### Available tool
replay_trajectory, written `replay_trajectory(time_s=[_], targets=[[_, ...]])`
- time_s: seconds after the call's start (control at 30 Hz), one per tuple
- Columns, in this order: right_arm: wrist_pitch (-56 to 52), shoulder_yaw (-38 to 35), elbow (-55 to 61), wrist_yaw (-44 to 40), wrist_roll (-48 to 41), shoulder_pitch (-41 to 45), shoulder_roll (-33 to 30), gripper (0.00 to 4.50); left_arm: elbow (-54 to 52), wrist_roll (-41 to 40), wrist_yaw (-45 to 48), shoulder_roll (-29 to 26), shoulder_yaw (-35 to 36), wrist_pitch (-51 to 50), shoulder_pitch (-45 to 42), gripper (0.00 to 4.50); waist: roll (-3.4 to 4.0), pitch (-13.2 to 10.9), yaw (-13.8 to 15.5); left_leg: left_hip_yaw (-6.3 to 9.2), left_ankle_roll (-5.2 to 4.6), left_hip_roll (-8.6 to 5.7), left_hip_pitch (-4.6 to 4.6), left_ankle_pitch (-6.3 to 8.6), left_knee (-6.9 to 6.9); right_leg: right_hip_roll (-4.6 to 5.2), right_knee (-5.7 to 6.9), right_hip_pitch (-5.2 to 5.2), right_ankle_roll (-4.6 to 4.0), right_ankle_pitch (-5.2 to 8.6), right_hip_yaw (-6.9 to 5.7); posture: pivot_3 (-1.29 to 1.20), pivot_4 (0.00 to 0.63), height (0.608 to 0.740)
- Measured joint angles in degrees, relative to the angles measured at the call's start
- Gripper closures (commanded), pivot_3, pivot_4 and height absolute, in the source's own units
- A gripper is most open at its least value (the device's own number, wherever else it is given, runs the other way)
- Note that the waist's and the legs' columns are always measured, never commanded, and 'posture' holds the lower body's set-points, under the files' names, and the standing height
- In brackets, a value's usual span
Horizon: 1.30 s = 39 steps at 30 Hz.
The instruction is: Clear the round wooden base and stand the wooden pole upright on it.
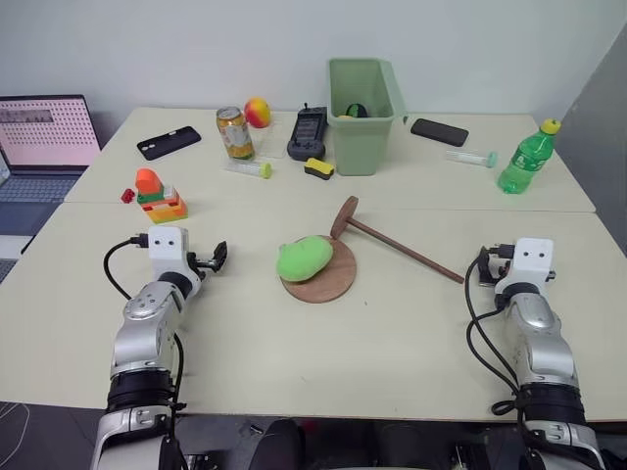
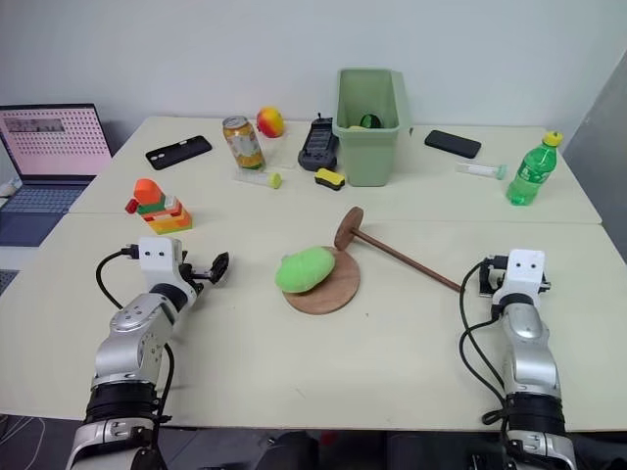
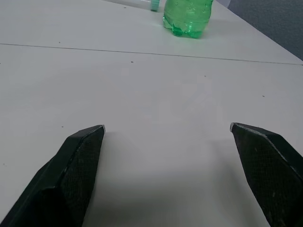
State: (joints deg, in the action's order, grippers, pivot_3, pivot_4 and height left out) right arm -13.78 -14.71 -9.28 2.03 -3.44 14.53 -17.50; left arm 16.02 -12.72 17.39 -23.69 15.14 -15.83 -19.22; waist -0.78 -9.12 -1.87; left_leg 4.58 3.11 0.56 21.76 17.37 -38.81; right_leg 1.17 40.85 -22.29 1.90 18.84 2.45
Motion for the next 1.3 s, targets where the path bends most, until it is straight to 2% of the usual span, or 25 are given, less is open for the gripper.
replay_trajectory(time_s=[0.27,0.4,0.47,0.53,0.67,0.73,0.8,0.87,1.0,1.17,1.23,1.3], targets=[[-0.12,0.14,0.25,-0.66,0.03,-0.10,-0.25,0.04,-0.46,-0.39,1.59,-0.91,0.10,-0.48,0.34,0.00,0.00,0.00,0.00,0.00,0.00,0.00,0.00,0.00,0.00,0.00,0.00,0.00,0.00,0.00,0.00,0.00,0.150,0.740],[-0.51,0.44,0.83,-3.97,-0.04,0.31,-3.78,0.04,-6.76,-6.21,11.64,-7.35,0.20,-7.15,0.77,0.00,0.02,-0.11,-0.06,0.00,0.00,-0.01,0.02,0.00,0.01,-0.03,-0.02,0.00,0.00,0.00,-0.02,0.00,0.150,0.740],[-0.56,0.95,2.20,-9.59,-1.45,1.17,-7.04,0.04,-13.02,-9.73,18.28,-13.07,-0.21,-12.03,0.88,0.00,0.05,-0.18,-0.15,-0.01,0.00,-0.02,0.00,0.00,0.05,-0.08,-0.07,0.02,0.00,0.01,-0.03,0.00,0.150,0.740],[-0.87,1.10,3.98,-14.77,-4.16,2.11,-8.89,0.04,-17.89,-12.18,22.45,-16.29,-0.83,-15.32,0.92,0.00,0.09,-0.21,-0.15,-0.03,-0.01,-0.02,-0.02,0.00,0.06,-0.09,-0.08,0.03,0.00,0.01,-0.02,0.00,0.150,0.740],[-5.48,2.21,12.18,-30.98,-15.93,2.72,-13.26,0.04,-27.25,-18.89,31.75,-22.31,-4.03,-23.31,0.83,0.00,0.11,-0.43,-0.13,0.06,-0.01,0.01,0.02,0.01,0.08,-0.10,-0.15,0.06,0.00,0.01,0.00,0.00,0.150,0.740],[-9.67,3.88,18.29,-39.41,-22.53,2.62,-16.70,0.04,-30.87,-19.94,35.48,-24.31,-7.85,-24.90,-1.00,0.00,0.15,-0.49,0.04,0.14,-0.02,-0.01,0.05,0.01,0.07,-0.11,-0.21,0.08,0.00,0.01,-0.03,0.00,0.150,0.740],[-13.54,5.97,23.75,-44.85,-27.13,2.15,-18.66,0.04,-31.63,-17.67,37.51,-23.82,-13.39,-22.96,-3.61,0.00,0.15,-0.49,0.19,0.16,-0.02,-0.05,0.01,0.01,0.07,-0.14,-0.28,0.21,0.00,0.01,-0.11,0.00,0.150,0.740],[-15.65,7.54,26.62,-46.64,-29.14,1.72,-18.72,0.04,-30.37,-15.26,38.18,-22.48,-16.62,-20.78,-4.99,0.00,0.14,-0.49,0.19,0.16,-0.02,-0.04,0.02,0.01,0.05,-0.16,-0.29,0.22,0.00,0.01,-0.10,0.00,0.150,0.740],[-20.85,11.52,33.38,-48.14,-33.52,1.04,-18.60,0.04,-21.01,-5.88,39.60,-17.96,-26.18,-10.82,-10.01,0.00,0.10,-0.52,0.18,0.17,-0.03,-0.08,0.07,0.01,0.04,-0.16,-0.36,0.20,0.00,0.01,-0.10,0.00,0.150,0.740],[-22.43,12.48,37.11,-46.70,-33.81,-1.16,-18.43,0.04,-9.26,4.17,38.82,-13.63,-31.82,1.54,-13.24,0.00,0.08,-0.53,0.20,0.19,-0.04,-0.10,0.16,0.02,0.04,-0.14,-0.49,0.17,0.00,0.01,-0.12,0.00,0.150,0.740],[-22.67,12.45,37.72,-46.35,-33.82,-1.83,-18.43,0.04,-7.70,5.46,38.43,-13.26,-32.26,3.44,-13.67,0.00,0.07,-0.54,0.18,0.19,-0.04,-0.09,0.17,0.02,0.05,-0.13,-0.51,0.16,0.00,0.01,-0.11,0.00,0.150,0.740],[-22.90,12.36,38.62,-45.53,-33.81,-3.16,-18.41,0.00,-4.85,7.19,38.15,-11.88,-32.28,6.41,-14.89,0.39,0.07,-0.54,0.21,0.22,-0.05,-0.10,0.18,0.03,0.04,-0.13,-0.51,0.17,0.00,0.01,-0.13,0.00,0.150,0.740]])
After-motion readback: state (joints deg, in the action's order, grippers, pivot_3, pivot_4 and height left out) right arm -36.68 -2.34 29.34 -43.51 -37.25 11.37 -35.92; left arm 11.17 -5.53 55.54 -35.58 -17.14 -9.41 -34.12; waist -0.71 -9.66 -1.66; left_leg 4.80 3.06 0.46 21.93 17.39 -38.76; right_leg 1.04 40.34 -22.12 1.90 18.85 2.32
